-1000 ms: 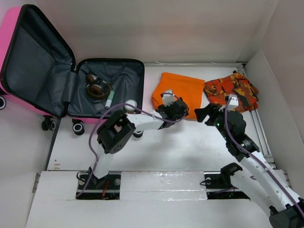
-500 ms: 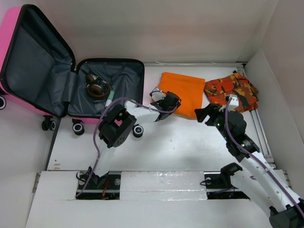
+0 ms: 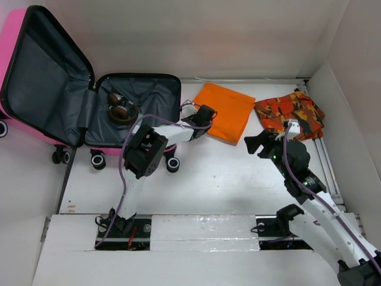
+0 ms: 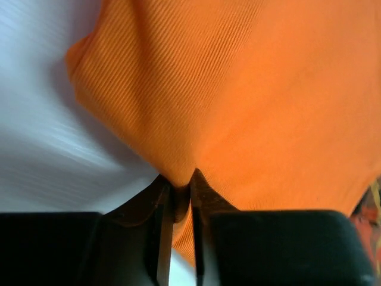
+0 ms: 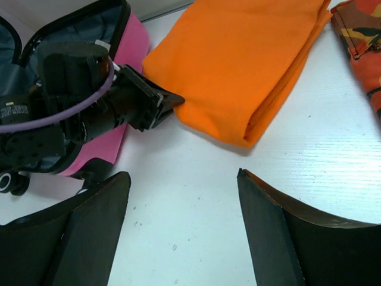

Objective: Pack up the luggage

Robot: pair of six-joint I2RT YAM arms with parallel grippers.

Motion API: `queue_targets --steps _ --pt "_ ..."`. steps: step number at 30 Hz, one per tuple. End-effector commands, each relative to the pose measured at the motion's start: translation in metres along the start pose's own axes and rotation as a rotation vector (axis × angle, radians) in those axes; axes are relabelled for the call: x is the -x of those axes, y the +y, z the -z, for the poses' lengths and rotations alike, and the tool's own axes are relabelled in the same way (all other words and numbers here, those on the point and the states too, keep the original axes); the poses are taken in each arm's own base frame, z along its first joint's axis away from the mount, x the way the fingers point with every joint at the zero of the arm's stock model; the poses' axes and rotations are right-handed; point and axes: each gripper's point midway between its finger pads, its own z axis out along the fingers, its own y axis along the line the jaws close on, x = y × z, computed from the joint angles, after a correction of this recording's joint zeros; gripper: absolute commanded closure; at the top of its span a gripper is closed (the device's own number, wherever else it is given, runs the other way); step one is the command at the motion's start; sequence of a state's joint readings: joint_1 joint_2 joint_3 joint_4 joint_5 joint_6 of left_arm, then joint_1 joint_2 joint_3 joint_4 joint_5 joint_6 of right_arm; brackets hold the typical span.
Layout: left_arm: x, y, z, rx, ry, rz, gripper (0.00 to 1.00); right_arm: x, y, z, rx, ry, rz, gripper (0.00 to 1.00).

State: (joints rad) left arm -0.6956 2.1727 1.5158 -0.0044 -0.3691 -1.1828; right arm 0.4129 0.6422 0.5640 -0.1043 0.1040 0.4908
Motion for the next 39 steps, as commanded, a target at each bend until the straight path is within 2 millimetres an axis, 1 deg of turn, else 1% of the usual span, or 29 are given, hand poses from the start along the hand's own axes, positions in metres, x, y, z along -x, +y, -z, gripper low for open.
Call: queue_targets --steps 1,2,3,4,5,6,8,9,11,13,14,15,16,17,19,20,22,23,25,27,28,29,31,33,35,36,37,38,39 --pt "0.050 0.015 0.015 0.110 -0.126 -0.077 0.88 0.009 0.011 0.001 0.045 -0.020 0.005 0.22" --pt "0.058 0.018 0.017 0.114 -0.133 -0.067 0.80 0.007 0.010 -0.001 0.041 -0.012 0.006 0.22" --pt "0.056 0.021 0.016 0.117 -0.132 -0.083 0.58 0.009 0.012 -0.001 0.045 -0.020 0.005 0.22" --pt "0.060 0.017 0.019 0.100 -0.138 -0.074 0.50 0.007 0.011 -0.003 0.041 -0.012 0.006 0.22" --pt "0.057 0.016 0.020 0.094 -0.123 -0.074 0.47 0.012 0.014 -0.002 0.050 -0.028 0.004 0.22" --pt "0.051 0.020 0.023 0.099 -0.114 -0.085 0.43 0.010 0.013 -0.004 0.046 -0.020 0.005 0.22" --pt "0.037 0.023 0.026 0.085 -0.075 -0.083 0.41 0.010 0.013 -0.004 0.046 -0.020 0.005 0.22" --pt "0.030 0.017 0.028 0.065 -0.060 -0.077 0.41 0.010 0.013 -0.004 0.046 -0.020 0.005 0.22" --pt "0.016 0.027 0.028 0.058 -0.010 -0.060 0.41 0.010 0.013 -0.006 0.045 -0.020 0.005 0.22" --pt "0.005 0.022 0.028 0.015 0.014 -0.041 0.41 0.006 0.016 -0.007 0.056 -0.002 0.008 0.22" --pt "0.000 0.025 0.025 0.022 0.026 -0.031 0.41 0.011 0.019 -0.007 0.065 -0.018 0.006 0.22" --pt "-0.005 0.029 0.016 0.037 0.031 -0.037 0.41 0.010 0.022 -0.006 0.075 -0.013 0.007 0.22" --pt "-0.003 0.017 0.012 0.032 0.029 -0.021 0.41 0.010 0.022 -0.006 0.075 -0.013 0.007 0.22" --pt "-0.006 0.014 0.008 0.037 0.042 -0.009 0.41 0.010 0.022 -0.006 0.075 -0.013 0.007 0.22" --pt "-0.018 0.017 -0.007 0.065 0.070 -0.012 0.42 0.013 0.025 -0.006 0.079 -0.021 0.008 0.22" --pt "-0.015 0.005 -0.009 0.050 0.065 0.004 0.45 0.013 0.025 -0.006 0.079 -0.021 0.008 0.22" --pt "-0.019 0.006 -0.019 0.060 0.057 0.022 0.50 0.012 0.028 -0.005 0.088 -0.016 0.009 0.22" --pt "-0.019 0.003 -0.021 0.061 0.058 0.021 0.55 0.014 0.029 -0.003 0.093 -0.024 0.008 0.22" --pt "-0.016 0.000 -0.022 0.064 0.049 0.030 0.61 0.016 0.034 -0.002 0.105 -0.028 0.009 0.22" --pt "-0.018 0.001 -0.025 0.063 0.048 0.031 0.76 0.018 0.034 0.000 0.110 -0.036 0.007 0.22" --pt "-0.017 -0.003 -0.025 0.048 0.044 0.037 0.91 0.021 0.040 0.001 0.124 -0.040 0.008 0.22" --pt "-0.010 0.002 -0.030 0.050 0.034 0.039 0.97 0.025 0.042 0.002 0.129 -0.048 0.007 0.22" --pt "0.006 -0.001 -0.032 0.001 0.041 0.037 1.00 0.024 0.044 0.004 0.136 -0.042 0.008 0.22" --pt "0.012 -0.013 -0.026 -0.047 0.034 -0.001 1.00 0.027 0.048 0.008 0.150 -0.048 0.007 0.22" --pt "0.029 -0.030 -0.020 -0.095 0.004 -0.064 1.00 0.030 0.049 0.010 0.155 -0.058 0.006 0.22" --pt "0.035 -0.048 -0.010 -0.145 0.013 -0.095 1.00 0.031 0.048 0.010 0.148 -0.062 0.005 0.22" --pt "0.041 -0.052 -0.008 -0.167 0.015 -0.197 1.00 0.031 0.048 0.010 0.147 -0.062 0.005 0.22" --pt "0.055 -0.083 0.010 -0.234 0.008 -0.227 1.00 0.035 0.050 0.011 0.153 -0.071 0.004 0.22" --pt "0.064 -0.094 0.016 -0.270 0.024 -0.274 1.00 0.035 0.050 0.011 0.153 -0.071 0.004 0.22"
